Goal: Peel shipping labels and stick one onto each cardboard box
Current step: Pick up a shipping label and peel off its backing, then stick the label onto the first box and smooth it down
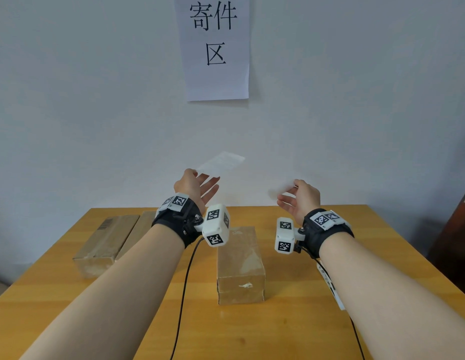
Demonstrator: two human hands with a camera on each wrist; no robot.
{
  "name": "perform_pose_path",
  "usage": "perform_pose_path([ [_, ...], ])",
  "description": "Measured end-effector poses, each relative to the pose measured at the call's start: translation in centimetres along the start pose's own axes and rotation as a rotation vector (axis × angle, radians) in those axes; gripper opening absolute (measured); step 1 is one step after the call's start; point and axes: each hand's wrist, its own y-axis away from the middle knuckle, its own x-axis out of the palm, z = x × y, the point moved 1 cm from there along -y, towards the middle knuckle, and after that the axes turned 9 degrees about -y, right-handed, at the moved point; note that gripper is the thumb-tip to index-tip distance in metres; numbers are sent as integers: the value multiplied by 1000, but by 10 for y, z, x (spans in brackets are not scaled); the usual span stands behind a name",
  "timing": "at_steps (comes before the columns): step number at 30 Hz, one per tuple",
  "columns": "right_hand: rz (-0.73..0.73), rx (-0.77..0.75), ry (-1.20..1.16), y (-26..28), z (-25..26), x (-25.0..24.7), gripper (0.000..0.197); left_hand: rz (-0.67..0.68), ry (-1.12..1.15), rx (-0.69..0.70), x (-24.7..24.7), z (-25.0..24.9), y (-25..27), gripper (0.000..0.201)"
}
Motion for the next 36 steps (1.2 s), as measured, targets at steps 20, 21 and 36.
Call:
perform_pose_path([
  [20, -242, 101, 35, -26, -9, -34, 36, 21, -104, -65, 5, 18, -9, 14],
  [21, -253, 114, 58, -27, -10, -35, 44, 23, -112, -69, 5, 18, -10, 14],
  [36, 272, 274, 411, 4, -8, 15, 21, 59, -399, -51, 5, 25, -9, 16],
])
